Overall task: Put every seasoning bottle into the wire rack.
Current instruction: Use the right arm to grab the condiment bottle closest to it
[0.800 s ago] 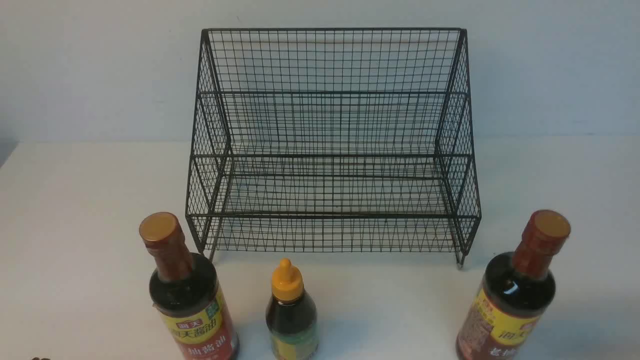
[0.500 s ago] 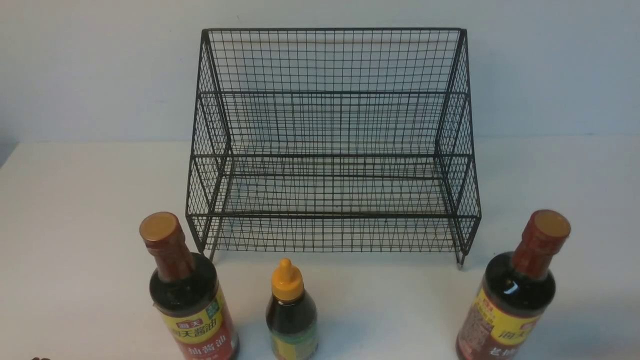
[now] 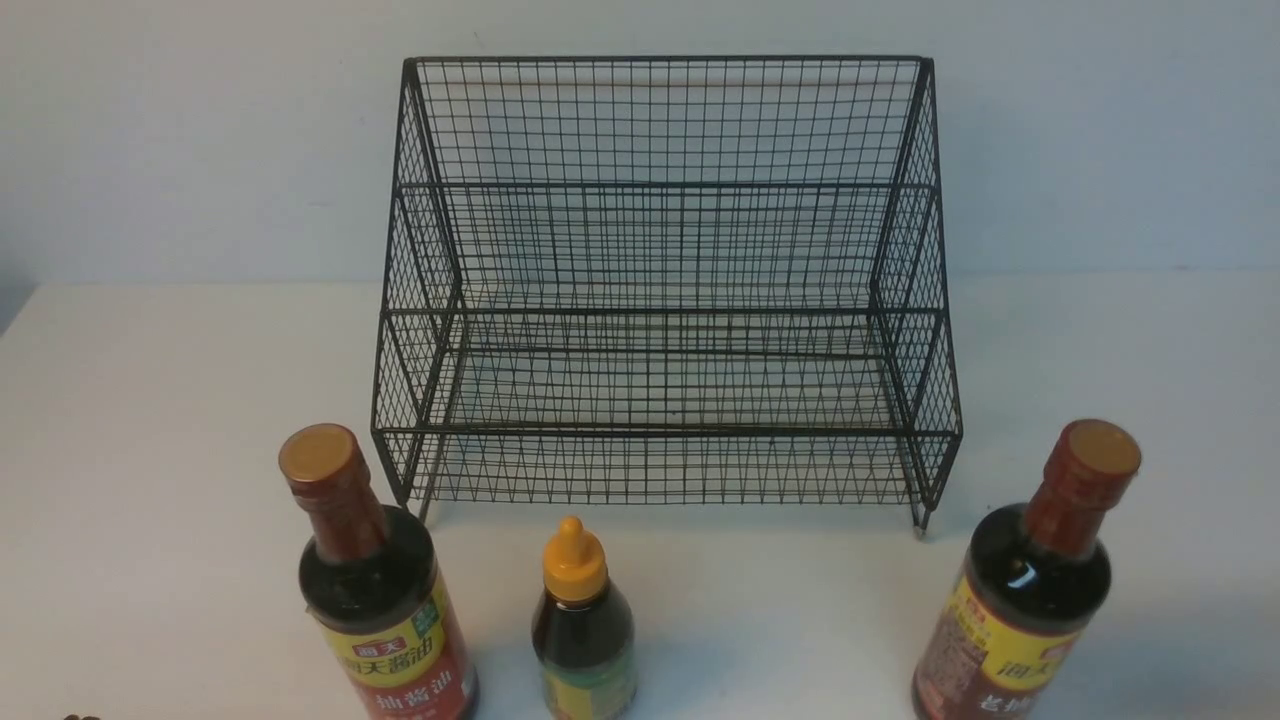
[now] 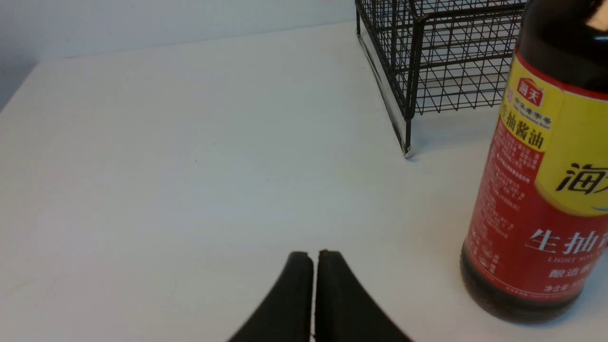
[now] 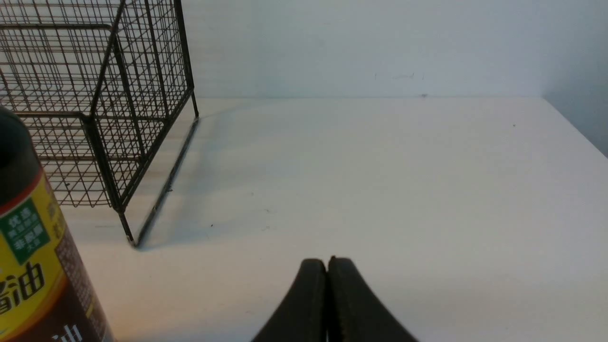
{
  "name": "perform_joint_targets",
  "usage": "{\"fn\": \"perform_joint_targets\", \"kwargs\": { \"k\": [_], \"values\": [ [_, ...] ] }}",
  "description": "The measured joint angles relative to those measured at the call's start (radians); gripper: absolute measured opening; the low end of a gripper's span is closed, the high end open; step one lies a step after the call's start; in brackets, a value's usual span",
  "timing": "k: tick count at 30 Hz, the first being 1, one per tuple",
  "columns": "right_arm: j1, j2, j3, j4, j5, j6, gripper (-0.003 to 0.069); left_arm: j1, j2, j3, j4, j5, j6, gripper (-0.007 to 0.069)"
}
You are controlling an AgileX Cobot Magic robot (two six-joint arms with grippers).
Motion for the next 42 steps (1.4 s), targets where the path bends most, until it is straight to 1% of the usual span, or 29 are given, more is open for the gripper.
{"fn": "perform_joint_targets", "kwargs": {
  "k": [12,15,16,17,18,19,20,22,23,25,27,29,32,33,36,37,40,41,42],
  "values": [
    [0.0,0.0,0.0,0.0,-0.001,0.0,-0.0015,0.0,0.0,0.0,0.0,0.0,0.0,-0.0004],
    [0.0,0.0,0.001,0.061,-0.011,0.024,-0.0015,0.0,0.0,0.0,0.0,0.0,0.0,-0.0004],
    [0.0,0.0,0.002,0.09,-0.017,0.043,-0.0015,0.0,0.0,0.0,0.0,0.0,0.0,-0.0004],
    [0.0,0.0,0.004,0.207,-0.025,0.097,-0.0015,0.0,0.0,0.0,0.0,0.0,0.0,-0.0004],
    [0.0,0.0,0.006,0.286,-0.027,0.136,-0.0015,0.0,0.0,0.0,0.0,0.0,0.0,-0.0004],
    [0.0,0.0,0.006,0.303,-0.027,0.152,-0.0015,0.0,0.0,0.0,0.0,0.0,0.0,-0.0004],
    [0.0,0.0,0.006,0.435,-0.027,0.203,-0.0015,0.0,0.0,0.0,0.0,0.0,0.0,-0.0004],
    [0.0,0.0,0.007,0.539,-0.027,0.239,-0.0015,0.0,0.0,0.0,0.0,0.0,0.0,-0.0004],
    [0.0,0.0,0.007,0.612,-0.028,0.257,-0.0015,0.0,0.0,0.0,0.0,0.0,0.0,-0.0004],
    [0.0,0.0,0.007,0.702,-0.043,0.272,-0.0015,0.0,0.0,0.0,0.0,0.0,0.0,-0.0004],
    [0.0,0.0,0.007,0.741,-0.054,0.276,-0.0015,0.0,0.0,0.0,0.0,0.0,0.0,-0.0004],
    [0.0,0.0,0.007,0.751,-0.06,0.268,-0.0015,0.0,0.0,0.0,0.0,0.0,0.0,-0.0004],
    [0.0,0.0,-0.006,0.751,-0.04,0.222,-0.0015,0.0,0.0,0.0,0.0,0.0,0.0,-0.0004],
    [0.0,0.0,-0.059,0.734,-0.011,0.154,-0.0015,0.0,0.0,0.0,0.0,0.0,0.0,-0.0004],
    [0.0,0.003,-0.204,0.684,0.037,0.055,-0.0015,0.0,0.0,0.0,0.0,0.0,0.0,-0.0004],
    [0.0,0.023,-0.289,0.642,0.064,0.021,-0.0009,0.0,0.0,0.0,0.0,0.0,0.0,-0.0004],
    [0.0,0.094,-0.434,0.533,0.141,-0.008,0.0009,0.0,0.0,0.0,0.0,0.0,0.0,-0.0004],
    [0.0,0.135,-0.469,0.508,0.179,-0.011,0.0019,0.0,0.0,0.0,0.0,0.0,0.0,-0.0004],
    [0.0,0.19,-0.549,0.457,0.244,-0.015,0.0036,0.0,0.0,0.0,0.0,0.0,0.0,-0.0004]
  ]
}}
